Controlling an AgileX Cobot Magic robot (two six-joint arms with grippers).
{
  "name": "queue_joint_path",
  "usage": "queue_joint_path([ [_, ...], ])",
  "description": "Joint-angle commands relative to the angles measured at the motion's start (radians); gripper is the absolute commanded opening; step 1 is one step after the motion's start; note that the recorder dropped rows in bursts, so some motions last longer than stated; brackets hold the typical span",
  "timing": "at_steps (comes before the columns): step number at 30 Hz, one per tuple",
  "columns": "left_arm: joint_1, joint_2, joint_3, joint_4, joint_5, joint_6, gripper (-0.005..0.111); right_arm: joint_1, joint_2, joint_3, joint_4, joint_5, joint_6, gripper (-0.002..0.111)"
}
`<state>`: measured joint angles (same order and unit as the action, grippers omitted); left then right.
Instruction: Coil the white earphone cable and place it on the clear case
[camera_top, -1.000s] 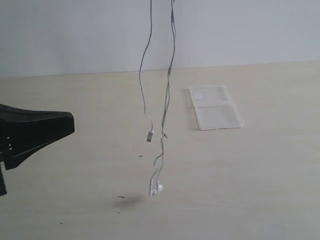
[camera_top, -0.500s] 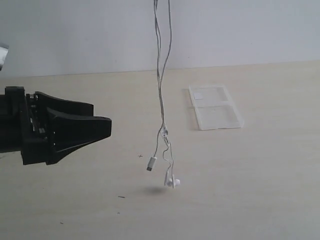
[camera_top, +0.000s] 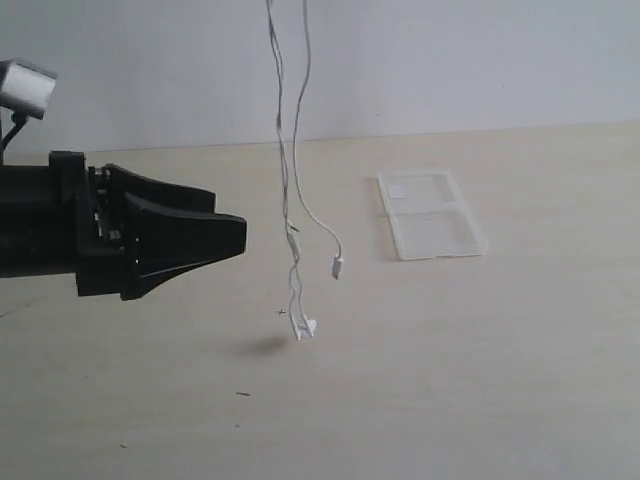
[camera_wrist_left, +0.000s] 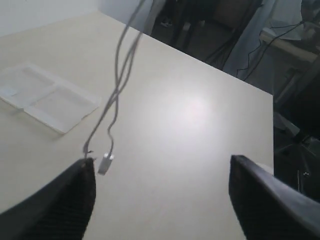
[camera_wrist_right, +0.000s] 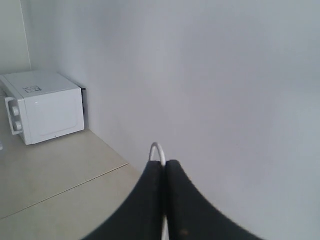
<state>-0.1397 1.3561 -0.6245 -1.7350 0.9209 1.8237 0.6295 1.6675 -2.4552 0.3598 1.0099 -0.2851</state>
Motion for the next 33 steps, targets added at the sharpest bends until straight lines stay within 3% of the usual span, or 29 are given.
queue_joint_path([
  [1,-0.076,0.064,-0.061,-0.009,-0.001,0.131,0.071,-0.002,-0.002,-0.006,0.008,-0.015,0.000,0.000],
  [4,-0.142,0.092,-0.100,-0.009,-0.075,0.190,0.071,-0.002,-0.004,-0.006,0.004,-0.011,-0.003,0.000],
  [8,-0.152,0.096,-0.128,-0.009,-0.196,0.168,0.071,-0.002,-0.015,-0.006,-0.009,-0.011,-0.003,0.000],
  [12,-0.152,0.096,-0.128,-0.009,0.065,0.064,0.071,-0.002,-0.015,-0.006,-0.055,-0.011,-0.003,0.000],
  [22,-0.152,0.096,-0.128,-0.009,0.081,0.018,0.071,-0.002,-0.015,-0.006,-0.063,-0.011,-0.003,0.000],
  [29,-0.152,0.096,-0.128,-0.009,-0.030,-0.003,0.071,-0.002,-0.015,-0.006,-0.063,-0.011,-0.003,0.000],
  [33,-0.152,0.096,-0.128,-0.009,0.034,-0.014,0.071,-0.002,-0.015,-0.006,-0.077,-0.011,-0.003,0.000],
])
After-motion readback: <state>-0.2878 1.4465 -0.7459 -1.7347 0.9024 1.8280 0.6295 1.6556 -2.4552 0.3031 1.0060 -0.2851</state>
